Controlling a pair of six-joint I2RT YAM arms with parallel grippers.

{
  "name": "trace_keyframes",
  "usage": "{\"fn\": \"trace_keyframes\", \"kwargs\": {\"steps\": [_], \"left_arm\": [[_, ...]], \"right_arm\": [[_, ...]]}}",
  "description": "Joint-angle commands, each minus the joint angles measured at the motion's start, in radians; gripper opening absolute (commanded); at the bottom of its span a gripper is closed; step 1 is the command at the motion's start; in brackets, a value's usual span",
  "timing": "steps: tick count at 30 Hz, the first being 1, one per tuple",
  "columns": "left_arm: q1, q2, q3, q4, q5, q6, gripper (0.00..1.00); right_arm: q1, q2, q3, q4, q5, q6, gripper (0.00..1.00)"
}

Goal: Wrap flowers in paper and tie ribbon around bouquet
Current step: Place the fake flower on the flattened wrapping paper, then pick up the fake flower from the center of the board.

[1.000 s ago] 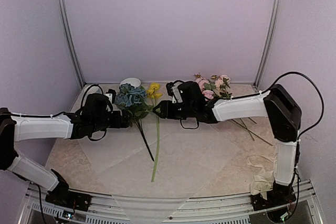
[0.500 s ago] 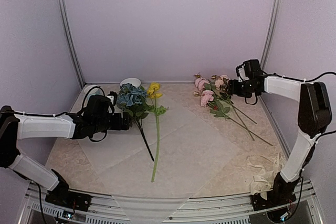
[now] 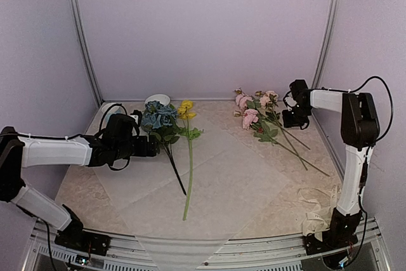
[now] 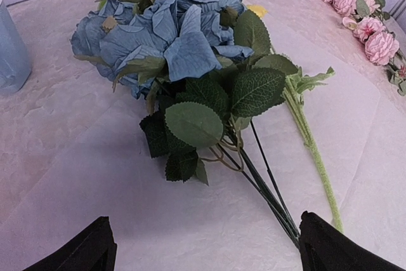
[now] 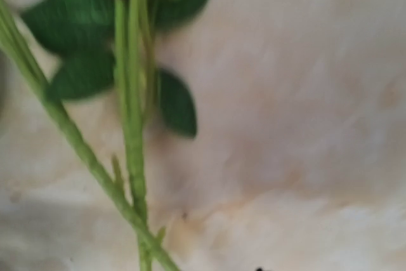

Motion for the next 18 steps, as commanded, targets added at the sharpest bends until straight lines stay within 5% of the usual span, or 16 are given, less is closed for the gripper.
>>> {"fn": "trace_keyframes", "kwargs": {"steps": [1,18], "left_arm": [[-0.008,0.022,0.034,-0.022,-0.020,-0.006,0.98],[-0.020,0.109,0.114,-0.036,-0.006,0.021,0.98]], "right_arm": [[-0.010,0.000,0.050,-0.047,0.061,-0.080,0.34],[-0.022,0.069,0.010,-0.177,0.071,-0.140,0.37]]}}
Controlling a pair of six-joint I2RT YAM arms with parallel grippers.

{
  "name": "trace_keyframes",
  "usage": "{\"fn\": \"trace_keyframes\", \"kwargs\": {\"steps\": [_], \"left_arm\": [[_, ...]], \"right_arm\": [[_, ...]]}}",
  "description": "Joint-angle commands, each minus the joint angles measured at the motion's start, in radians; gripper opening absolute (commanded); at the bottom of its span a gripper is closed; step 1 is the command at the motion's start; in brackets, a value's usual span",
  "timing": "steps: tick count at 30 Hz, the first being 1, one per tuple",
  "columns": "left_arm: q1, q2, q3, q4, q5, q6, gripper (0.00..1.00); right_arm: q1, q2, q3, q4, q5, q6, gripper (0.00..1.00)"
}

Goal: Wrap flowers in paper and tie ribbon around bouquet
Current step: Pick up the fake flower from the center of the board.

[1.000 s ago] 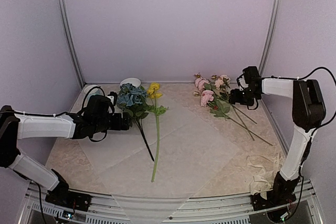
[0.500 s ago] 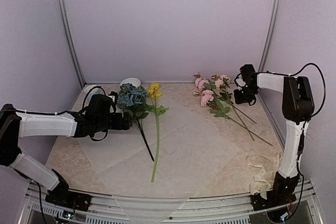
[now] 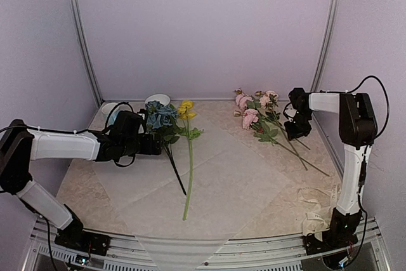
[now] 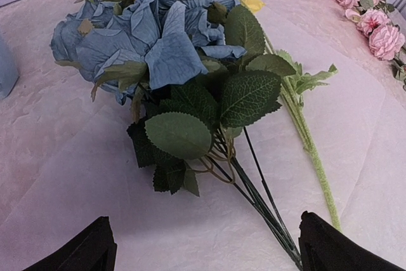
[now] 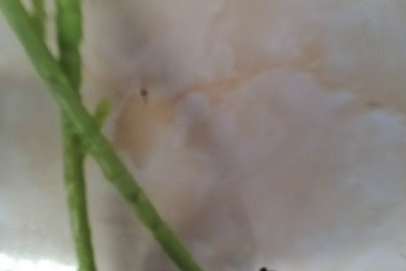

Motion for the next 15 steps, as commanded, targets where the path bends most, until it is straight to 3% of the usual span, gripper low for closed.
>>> {"fn": "trace_keyframes", "kwargs": {"steps": [1,5,9,15], "left_arm": [[-0.007,0.011,0.031,-0.011,-0.002,0.016,0.98],[-0.009,0.002,0.027,-0.012,-0.004,0.017,0.98],[-0.009,-0.007,0.028,-0.023,-0.014,0.023,0.98],[-0.010,-0.002,0.032,-0.018,-0.011,0.025,0.98]], "right_arm": [[-0.016,0.057,0.013,-0.013,-0.014,-0.034,0.36],[-0.018,0.100,0.039,-0.001,-0.032,-0.067,0.32],[-0.018,0.074,0.021,0.019,-0.007,-0.094,0.13],[0.005,-0.034,-0.057,0.104,0.207,-0.148,0.01]]}}
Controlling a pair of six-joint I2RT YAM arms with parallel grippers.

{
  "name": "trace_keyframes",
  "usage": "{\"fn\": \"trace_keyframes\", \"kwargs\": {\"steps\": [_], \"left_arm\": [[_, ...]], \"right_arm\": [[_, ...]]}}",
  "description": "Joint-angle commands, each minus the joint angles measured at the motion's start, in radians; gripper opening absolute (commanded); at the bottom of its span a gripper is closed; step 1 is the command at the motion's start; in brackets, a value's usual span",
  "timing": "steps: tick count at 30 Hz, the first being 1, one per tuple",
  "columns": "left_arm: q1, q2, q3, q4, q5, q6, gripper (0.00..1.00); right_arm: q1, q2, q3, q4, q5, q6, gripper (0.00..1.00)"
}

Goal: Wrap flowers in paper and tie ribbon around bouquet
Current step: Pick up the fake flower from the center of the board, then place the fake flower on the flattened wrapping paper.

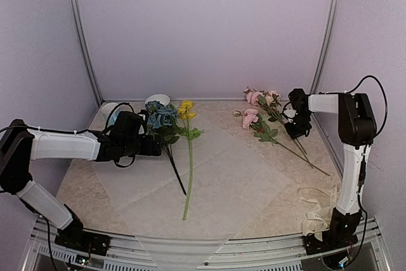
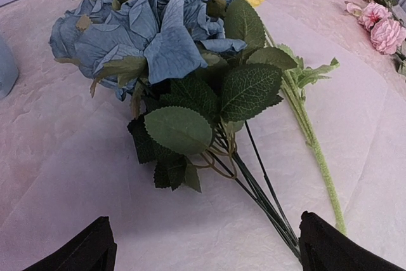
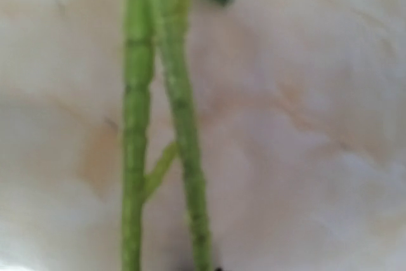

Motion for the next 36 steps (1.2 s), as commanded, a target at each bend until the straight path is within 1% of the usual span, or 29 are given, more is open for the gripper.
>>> {"fn": "trace_keyframes", "kwargs": {"steps": [1,8,10,13,15,17,19,21,23,24,26,27,29,33,36], "left_arm": [[-0.006,-0.001,0.034,-0.006,-0.006,0.015,0.98],[-0.010,-0.006,0.028,-0.003,-0.007,0.014,0.98],[-0.010,-0.013,0.022,-0.002,-0.010,0.014,0.98],[-0.009,-0.024,0.009,0.006,-0.013,0.014,0.98],[-0.008,-0.028,0.003,0.013,-0.012,0.013,0.98],[-0.008,-0.029,-0.001,0.021,-0.012,0.010,0.98],[-0.008,-0.028,-0.003,0.031,-0.011,0.008,0.98],[-0.009,-0.023,0.000,0.041,-0.003,0.009,0.98],[-0.008,-0.016,0.005,0.046,0.005,0.008,0.98],[-0.010,-0.014,0.004,0.049,0.006,0.006,0.98],[-0.011,-0.015,0.000,0.057,0.010,0.002,0.98],[-0.012,-0.016,-0.004,0.067,0.012,0.001,0.98],[-0.013,-0.023,-0.017,0.089,0.018,-0.004,0.98],[-0.012,-0.033,-0.045,0.129,0.027,-0.011,0.98],[-0.011,-0.035,-0.059,0.139,0.038,-0.010,0.98]], "right_arm": [[0.018,-0.089,-0.064,0.055,0.204,-0.038,0.00],[0.066,-0.277,-0.092,0.104,0.259,0.061,0.00],[0.069,-0.353,-0.115,0.133,0.231,0.102,0.00],[0.080,-0.461,-0.179,0.178,0.152,0.153,0.00],[0.108,-0.521,-0.227,0.205,0.052,0.215,0.00],[0.155,-0.580,-0.295,0.252,-0.074,0.320,0.00],[0.218,-0.636,-0.409,0.394,-0.271,0.470,0.00],[0.309,-0.670,-0.542,0.653,-0.412,0.666,0.00],[0.444,-0.655,-0.623,0.849,-0.449,0.849,0.00],[0.494,-0.630,-0.640,0.918,-0.453,0.901,0.00],[0.587,-0.566,-0.627,0.992,-0.437,0.959,0.00],[0.625,-0.529,-0.611,1.009,-0.425,0.977,0.00],[0.673,-0.444,-0.573,1.032,-0.456,1.027,0.00],[0.732,-0.216,-0.425,1.055,-0.640,1.158,0.00],[0.797,-0.117,-0.338,1.035,-0.651,1.188,0.00]]}}
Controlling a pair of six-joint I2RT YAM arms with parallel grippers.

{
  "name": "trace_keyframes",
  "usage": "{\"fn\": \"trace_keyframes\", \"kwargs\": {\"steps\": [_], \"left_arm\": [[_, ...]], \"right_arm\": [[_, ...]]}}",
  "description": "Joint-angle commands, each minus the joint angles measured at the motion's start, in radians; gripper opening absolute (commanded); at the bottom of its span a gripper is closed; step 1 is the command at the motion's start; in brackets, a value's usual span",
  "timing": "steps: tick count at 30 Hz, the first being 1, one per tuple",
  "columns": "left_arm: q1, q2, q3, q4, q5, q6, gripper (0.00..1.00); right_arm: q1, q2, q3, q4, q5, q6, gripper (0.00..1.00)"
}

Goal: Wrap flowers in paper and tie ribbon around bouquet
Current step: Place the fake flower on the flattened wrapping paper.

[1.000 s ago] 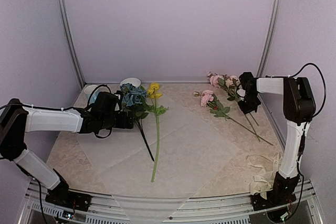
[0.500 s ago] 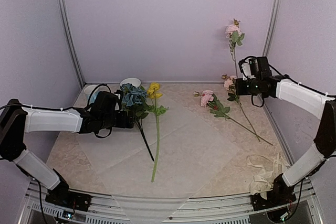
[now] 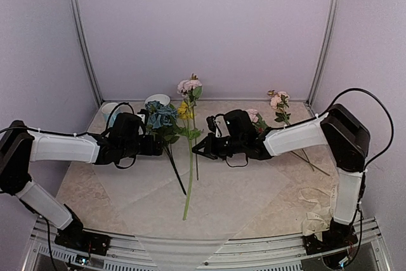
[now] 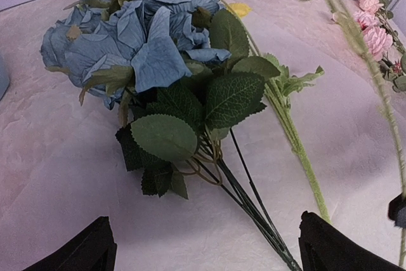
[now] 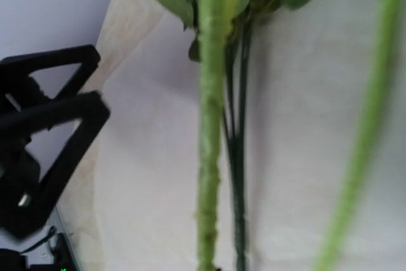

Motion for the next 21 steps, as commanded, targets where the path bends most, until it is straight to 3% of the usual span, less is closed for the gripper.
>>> {"fn": "trace_keyframes", "kwargs": {"steps": [1,7,10,14,21], "left_arm": [[-0.006,-0.026,-0.028,0.049,0.026,-0.006,0.98],[-0.002,-0.032,-0.043,0.061,0.028,0.006,0.98],[-0.001,-0.033,-0.048,0.061,0.026,0.007,0.98],[-0.001,-0.042,-0.055,0.057,0.020,0.011,0.98],[0.008,-0.031,-0.062,0.053,0.010,0.020,0.98]], "right_arm": [[0.084,0.130,0.117,0.055,-0.099,0.135,0.00],[0.093,0.155,0.091,0.099,-0.046,0.219,0.00],[0.085,0.219,0.137,0.096,-0.109,0.235,0.00],[0.073,0.209,0.144,0.070,-0.117,0.194,0.30],[0.040,-0.061,0.171,-0.217,0.105,-0.163,0.50]]}}
